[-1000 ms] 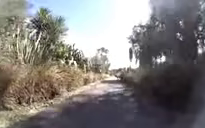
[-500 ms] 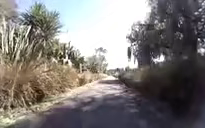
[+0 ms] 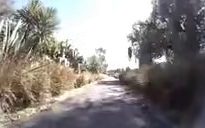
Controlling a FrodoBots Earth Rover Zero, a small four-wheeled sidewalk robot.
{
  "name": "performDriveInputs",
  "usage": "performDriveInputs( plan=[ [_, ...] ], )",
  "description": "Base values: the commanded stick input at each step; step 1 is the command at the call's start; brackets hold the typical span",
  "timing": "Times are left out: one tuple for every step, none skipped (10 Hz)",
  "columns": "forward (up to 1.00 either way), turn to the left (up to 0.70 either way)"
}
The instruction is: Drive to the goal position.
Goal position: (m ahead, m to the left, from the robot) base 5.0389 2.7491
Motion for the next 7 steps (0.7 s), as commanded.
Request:
performDriveInputs(
  plan=[
    [0.85,0.0],
    [0.85,0.0],
    [0.85,0.0],
    [0.85,0.0],
    [0.85,0.0],
    [0.85,0.0],
    [0.85,0.0]
  ],
)
